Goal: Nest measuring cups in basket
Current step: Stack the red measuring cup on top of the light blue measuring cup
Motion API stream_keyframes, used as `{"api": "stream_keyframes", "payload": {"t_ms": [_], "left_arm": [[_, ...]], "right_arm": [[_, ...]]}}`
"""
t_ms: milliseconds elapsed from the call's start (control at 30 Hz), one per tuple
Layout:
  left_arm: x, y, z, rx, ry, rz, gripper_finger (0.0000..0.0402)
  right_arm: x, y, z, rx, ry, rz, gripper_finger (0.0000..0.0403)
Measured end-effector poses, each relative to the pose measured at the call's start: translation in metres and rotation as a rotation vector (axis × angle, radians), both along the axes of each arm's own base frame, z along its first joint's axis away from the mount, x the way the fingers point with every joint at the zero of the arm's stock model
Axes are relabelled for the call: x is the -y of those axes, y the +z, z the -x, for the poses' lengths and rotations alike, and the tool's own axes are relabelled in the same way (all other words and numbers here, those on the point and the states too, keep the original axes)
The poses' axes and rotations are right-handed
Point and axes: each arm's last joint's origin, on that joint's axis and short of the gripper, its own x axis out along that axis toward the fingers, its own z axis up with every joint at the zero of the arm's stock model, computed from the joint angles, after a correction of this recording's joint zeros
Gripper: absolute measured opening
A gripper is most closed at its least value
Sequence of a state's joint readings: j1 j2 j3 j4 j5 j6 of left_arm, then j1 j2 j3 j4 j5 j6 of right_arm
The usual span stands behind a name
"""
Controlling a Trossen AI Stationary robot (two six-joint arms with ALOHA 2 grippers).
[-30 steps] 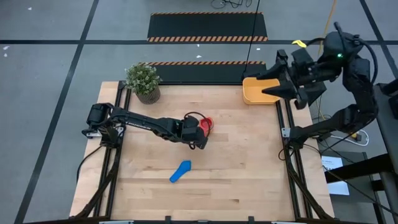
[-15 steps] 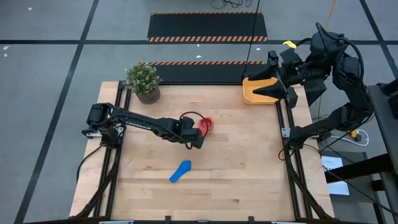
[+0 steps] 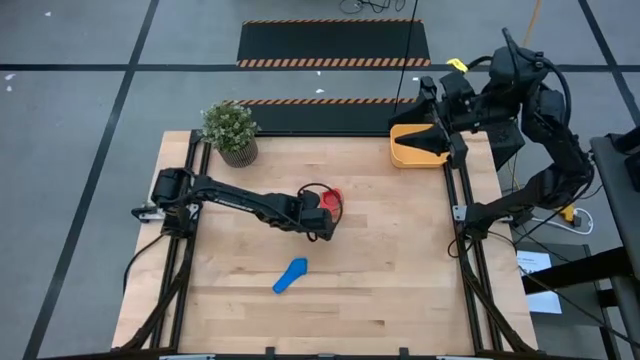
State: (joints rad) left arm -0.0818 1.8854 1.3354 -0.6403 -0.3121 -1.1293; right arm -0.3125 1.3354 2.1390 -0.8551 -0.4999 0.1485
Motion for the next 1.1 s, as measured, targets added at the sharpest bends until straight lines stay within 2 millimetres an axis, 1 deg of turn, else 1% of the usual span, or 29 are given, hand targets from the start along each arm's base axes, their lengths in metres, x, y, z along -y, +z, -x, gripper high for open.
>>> {"api": "stream_keyframes", "payload": {"t_ms": [100, 167, 300, 333, 467, 533, 600, 833, 933, 1100], "left_arm": [[0.001, -0.006, -0.005, 0.015, 0.009, 0.002, 0.0397], [0.000, -0.011, -0.003, -0.023, 0.009, -0.002, 0.0397], [0.000, -0.020, -0.005, -0.048, 0.004, -0.009, 0.0397], [0.000, -0.025, -0.005, -0.068, -0.001, -0.014, 0.0397], [0.000, -0.032, -0.008, -0.068, -0.010, -0.021, 0.0397], [0.001, -0.033, -0.013, -0.040, -0.018, -0.022, 0.0397], [0.000, -0.035, -0.011, -0.062, -0.027, -0.027, 0.0397], [0.000, -0.035, -0.013, -0.046, -0.034, -0.045, 0.0395], [0.000, -0.035, -0.013, -0.052, -0.045, -0.049, 0.0376], [0.001, -0.035, -0.013, -0.055, -0.056, -0.033, 0.0317]], "right_arm": [[0.000, 0.002, -0.001, 0.014, -0.001, -0.015, 0.0226], [0.000, 0.002, -0.001, 0.015, -0.001, -0.016, 0.0226], [0.000, 0.002, 0.000, 0.015, -0.002, -0.032, 0.0226], [0.000, 0.003, 0.000, 0.018, -0.004, -0.039, 0.0226], [0.000, 0.004, 0.000, 0.033, -0.004, -0.038, 0.0226], [0.000, 0.004, 0.000, 0.033, -0.003, -0.038, 0.0226], [0.000, 0.004, 0.000, 0.032, -0.003, -0.038, 0.0226], [0.000, 0.004, 0.000, 0.031, -0.003, -0.036, 0.0226], [0.000, 0.004, 0.000, 0.031, -0.003, -0.036, 0.0226], [0.000, 0.004, 0.000, 0.031, -0.003, -0.036, 0.0226]]}}
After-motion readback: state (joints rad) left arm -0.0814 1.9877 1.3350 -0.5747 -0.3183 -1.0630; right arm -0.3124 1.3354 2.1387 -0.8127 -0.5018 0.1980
